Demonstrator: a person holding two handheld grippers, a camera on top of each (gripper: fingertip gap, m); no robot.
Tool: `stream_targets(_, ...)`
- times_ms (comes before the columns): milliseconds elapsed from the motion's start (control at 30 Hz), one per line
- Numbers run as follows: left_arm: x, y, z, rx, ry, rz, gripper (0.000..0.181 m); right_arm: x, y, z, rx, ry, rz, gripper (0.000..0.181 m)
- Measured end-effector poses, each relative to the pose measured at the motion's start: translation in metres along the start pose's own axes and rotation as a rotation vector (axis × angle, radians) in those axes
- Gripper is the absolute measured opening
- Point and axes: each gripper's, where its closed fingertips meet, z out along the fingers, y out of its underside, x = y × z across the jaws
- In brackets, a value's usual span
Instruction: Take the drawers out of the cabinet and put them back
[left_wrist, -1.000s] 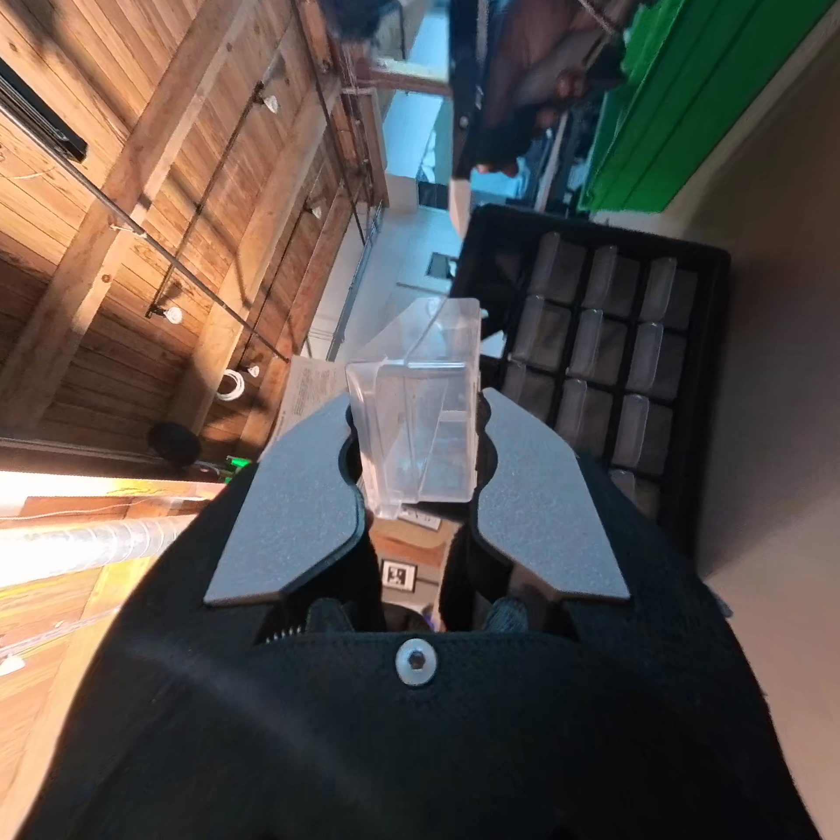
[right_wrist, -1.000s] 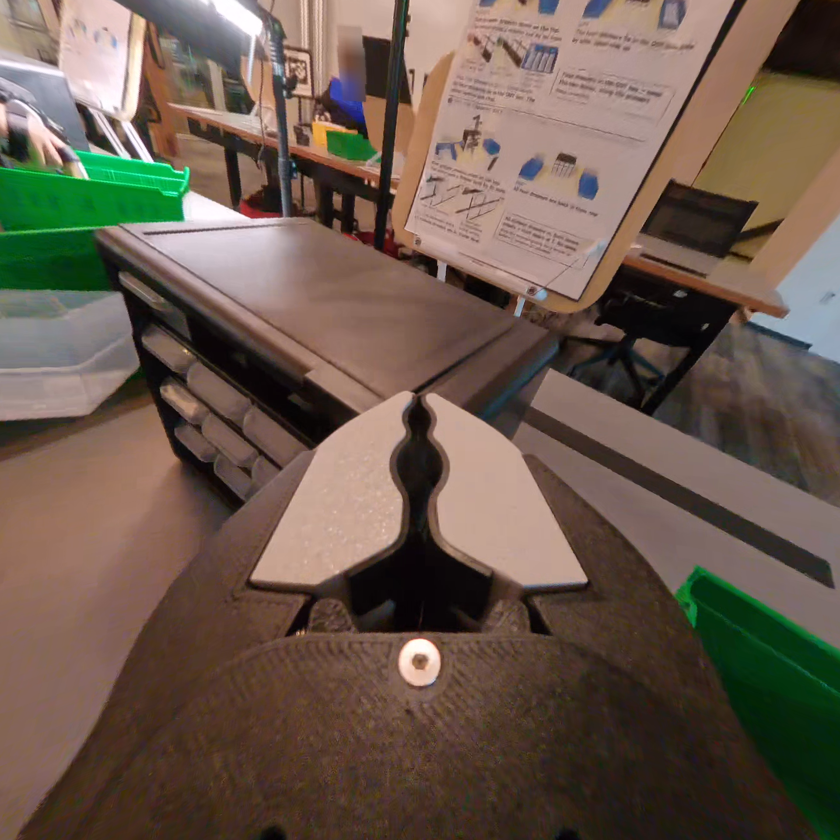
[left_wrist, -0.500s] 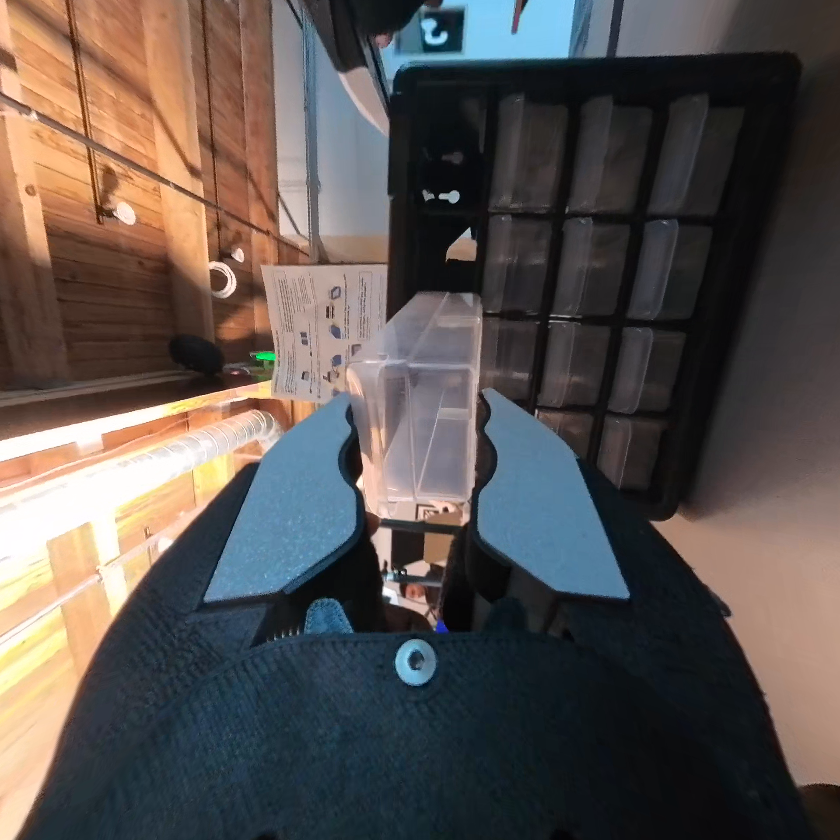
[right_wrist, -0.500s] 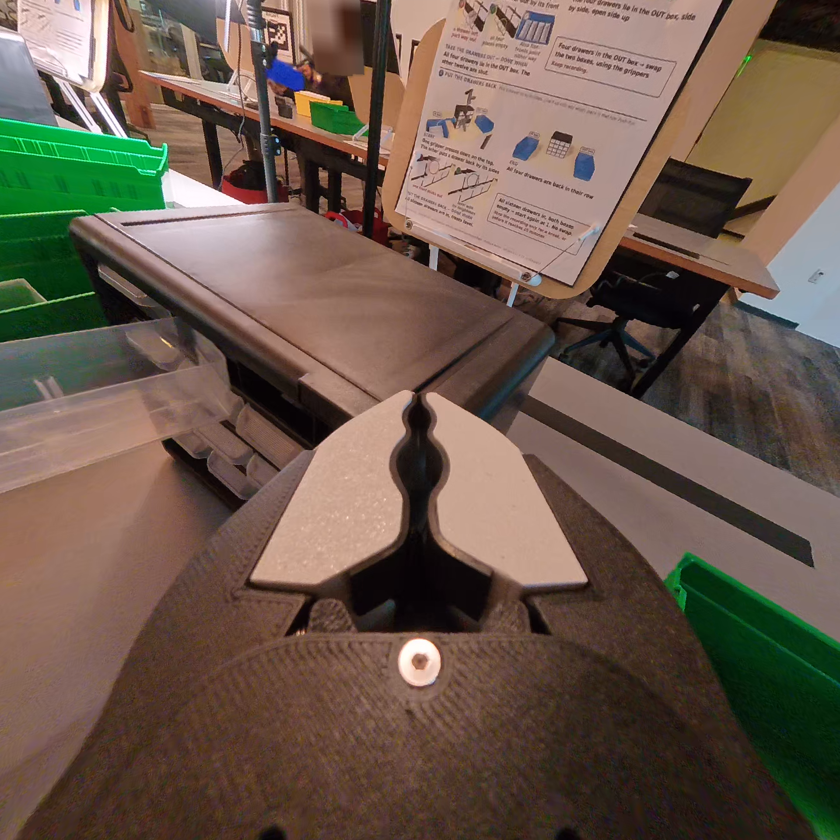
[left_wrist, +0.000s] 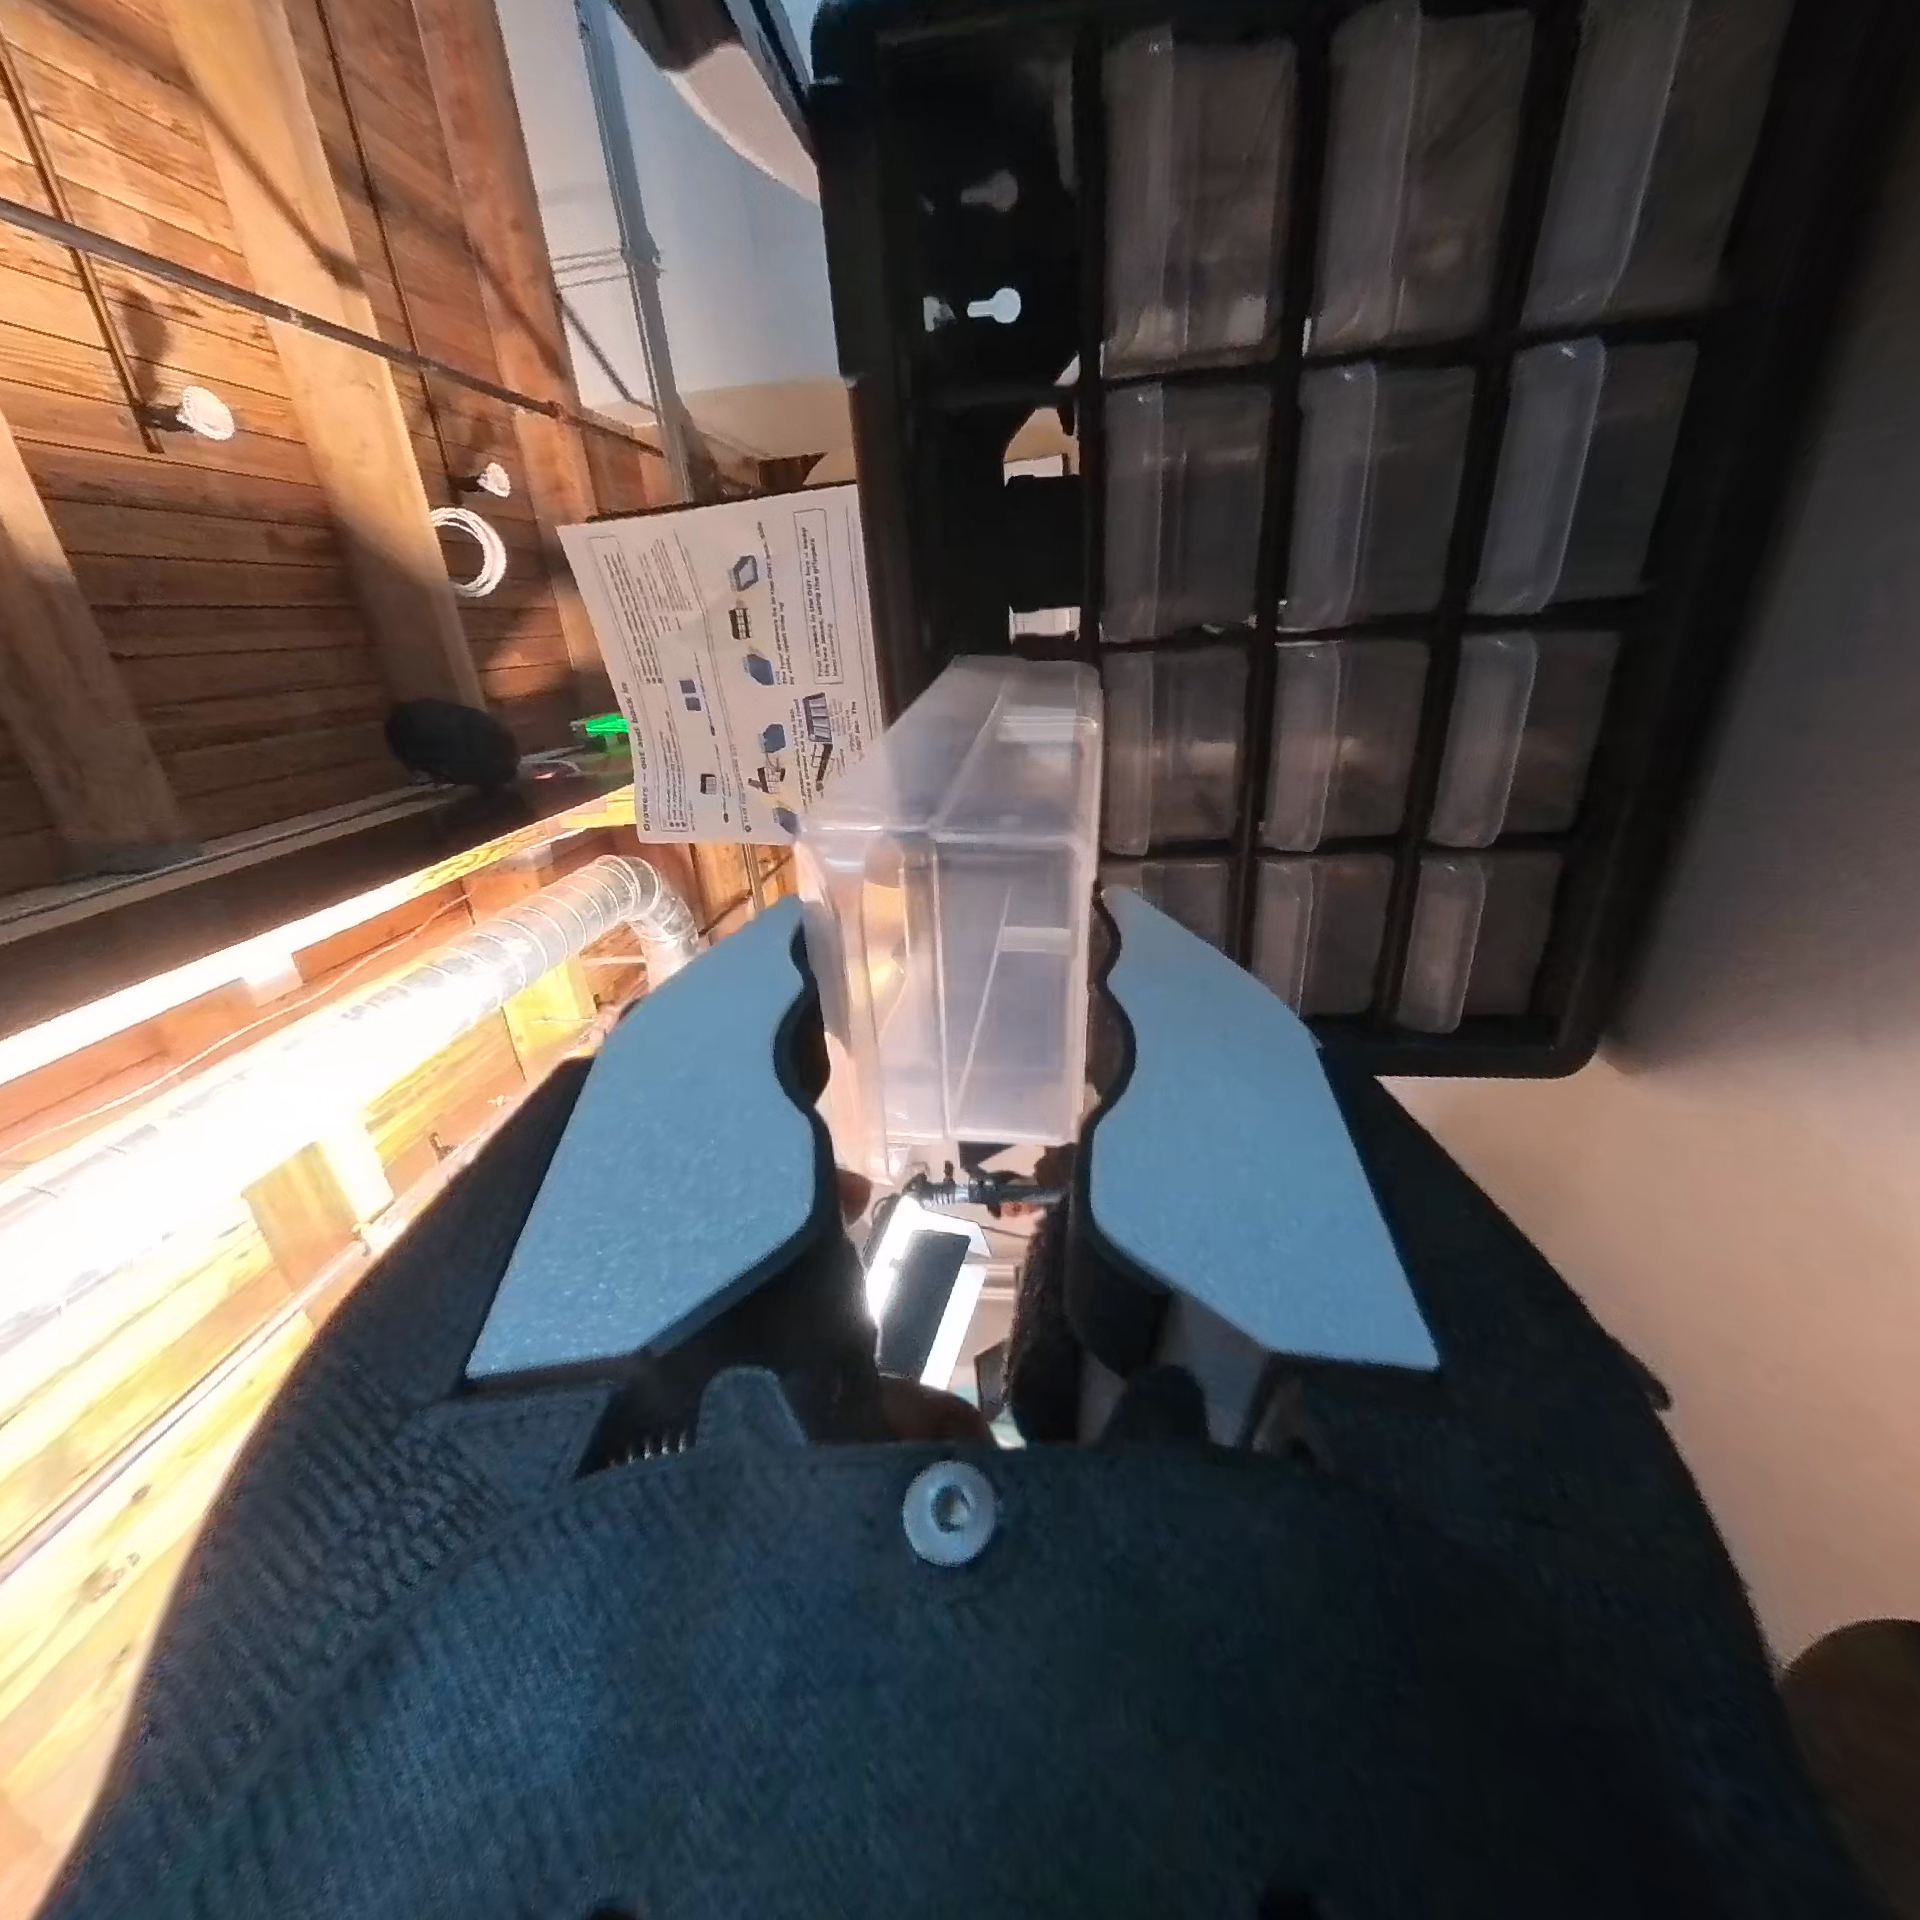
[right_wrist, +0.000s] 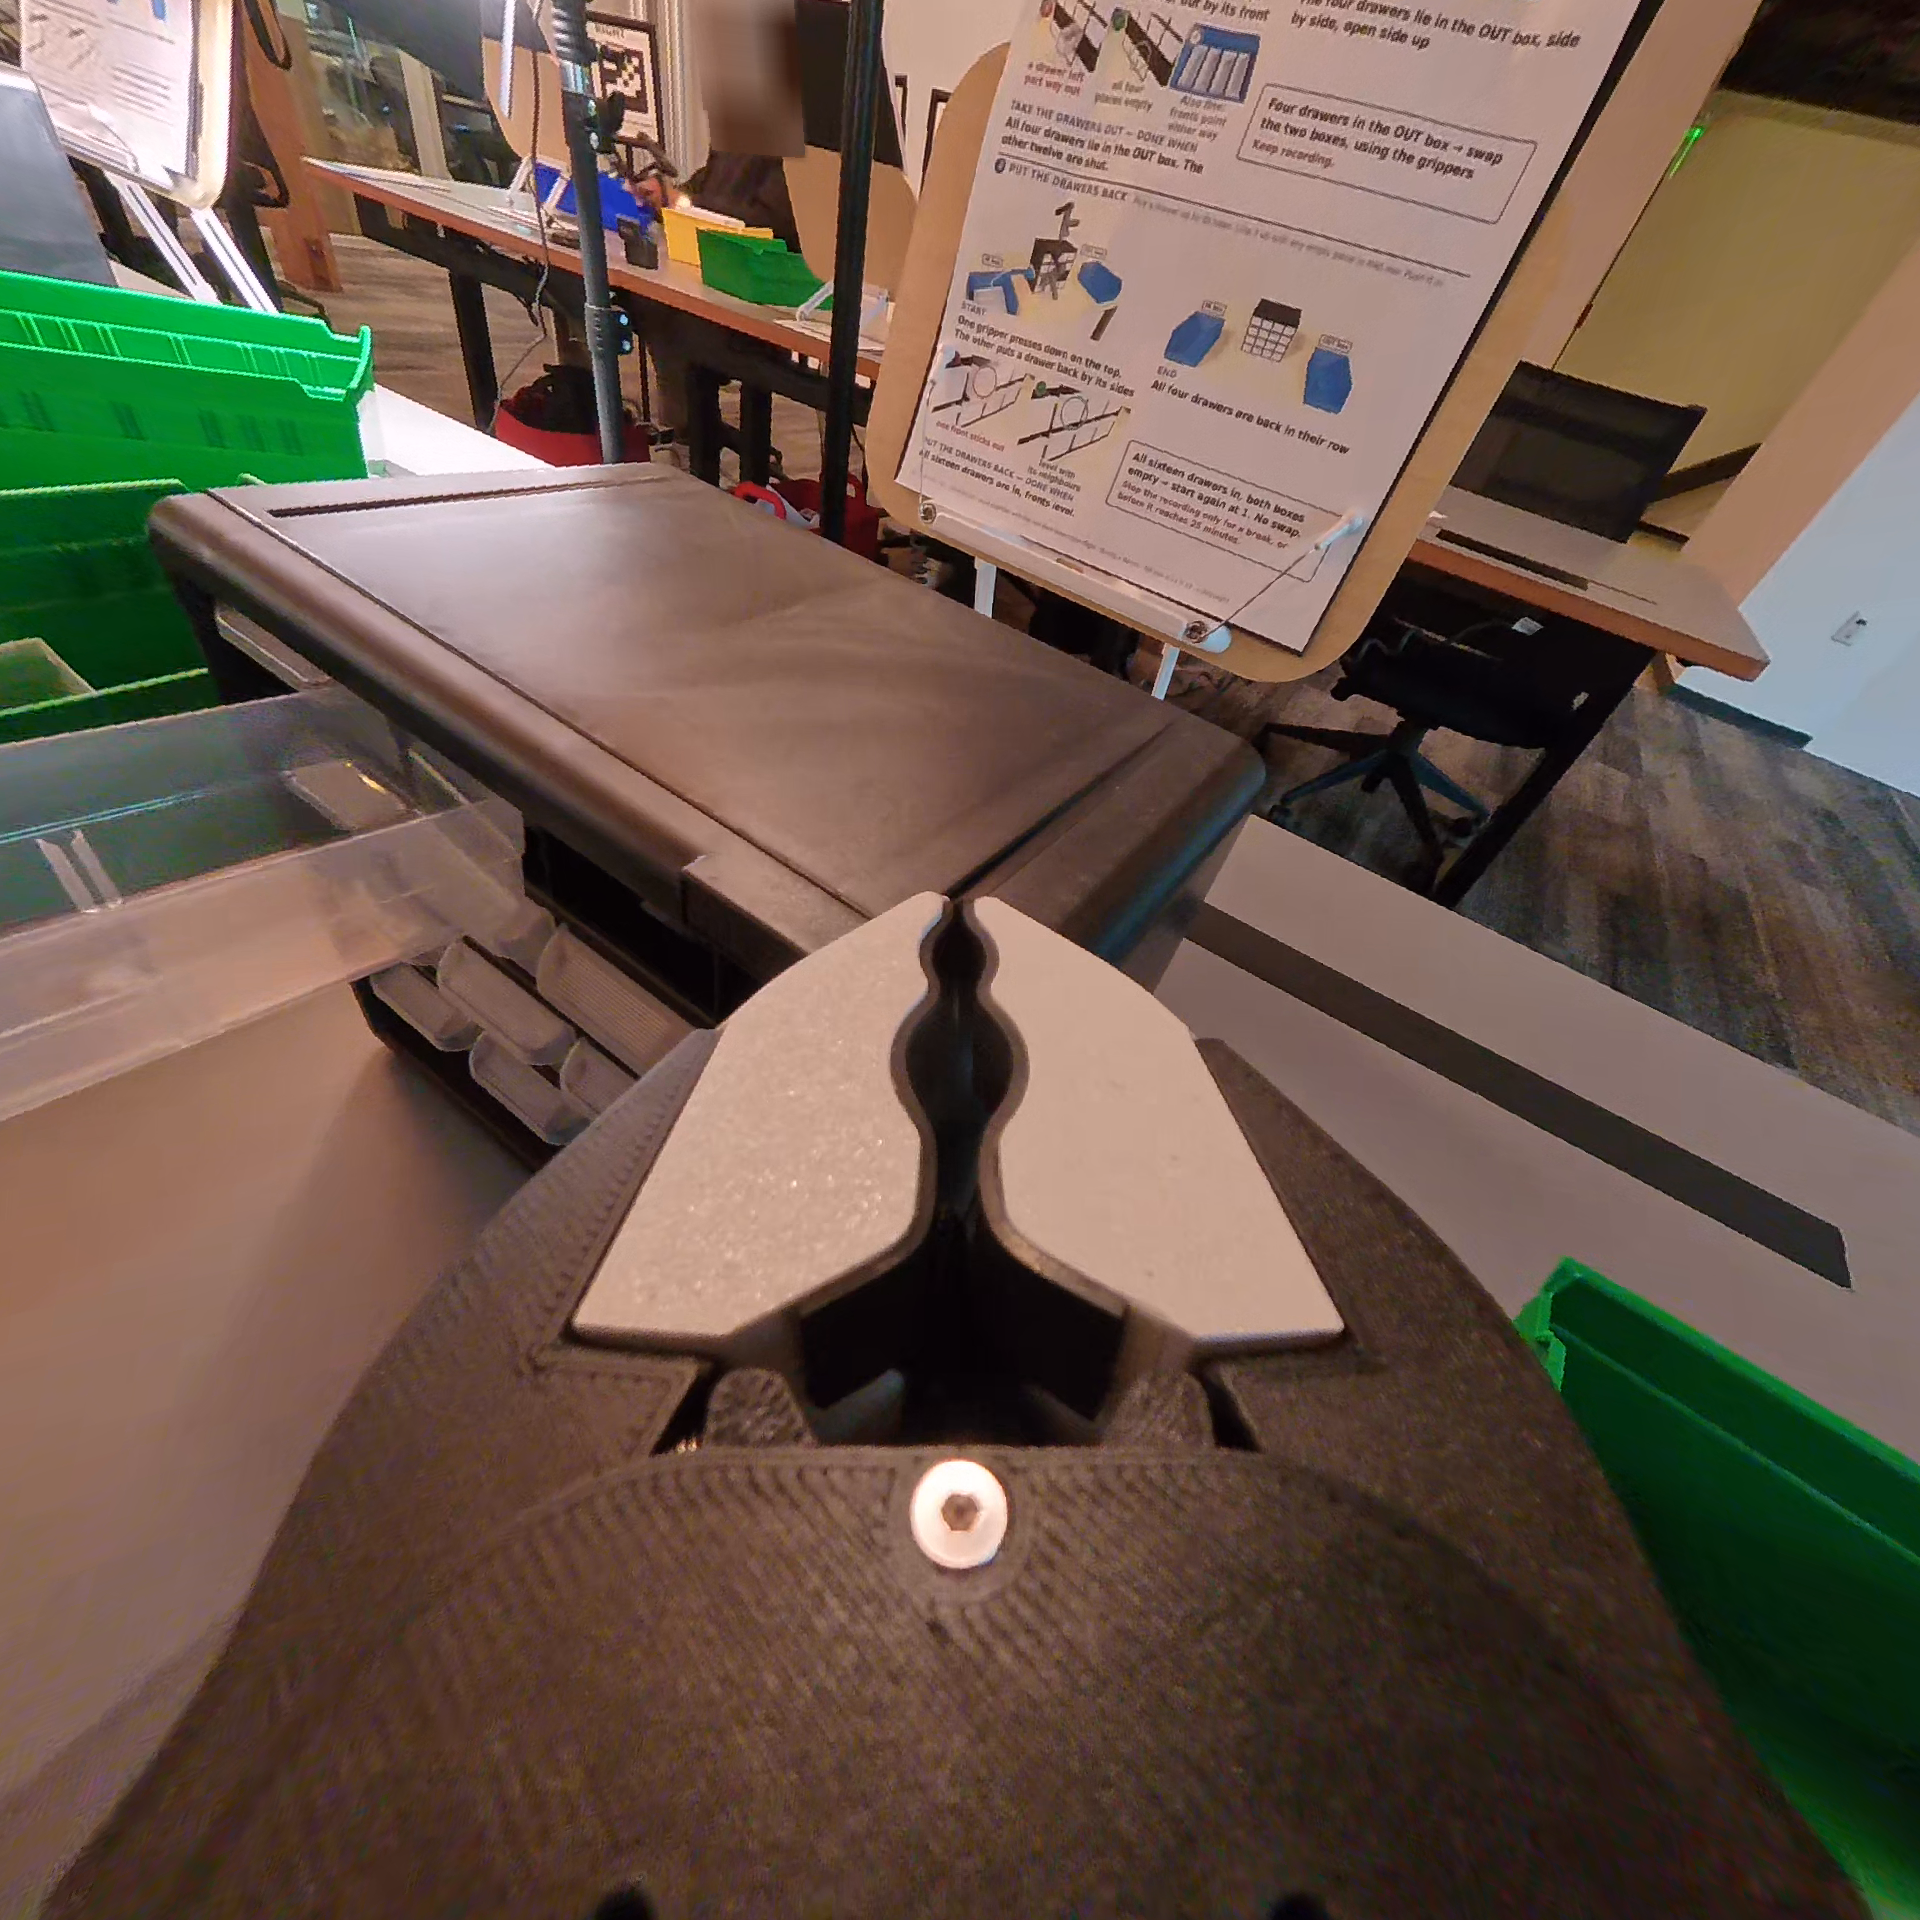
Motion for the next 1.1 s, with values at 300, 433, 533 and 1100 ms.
stream_targets(300,-0.001,0.004,0.004,-0.093,0.003,-0.064,0.047,0.0,0.0,0.0,0.007,0.0,0.004,0.0)
stream_targets(433,-0.003,-0.001,0.011,-0.101,0.008,-0.047,0.047,0.0,0.0,0.0,0.009,0.003,0.005,0.0)
stream_targets(533,-0.002,0.0,0.019,-0.104,0.011,-0.033,0.047,0.0,0.0,0.0,0.008,0.001,0.004,0.0)
stream_targets(1100,0.01,0.001,0.061,-0.043,0.035,0.007,0.046,0.0,0.0,0.0,0.017,0.002,0.004,0.0)
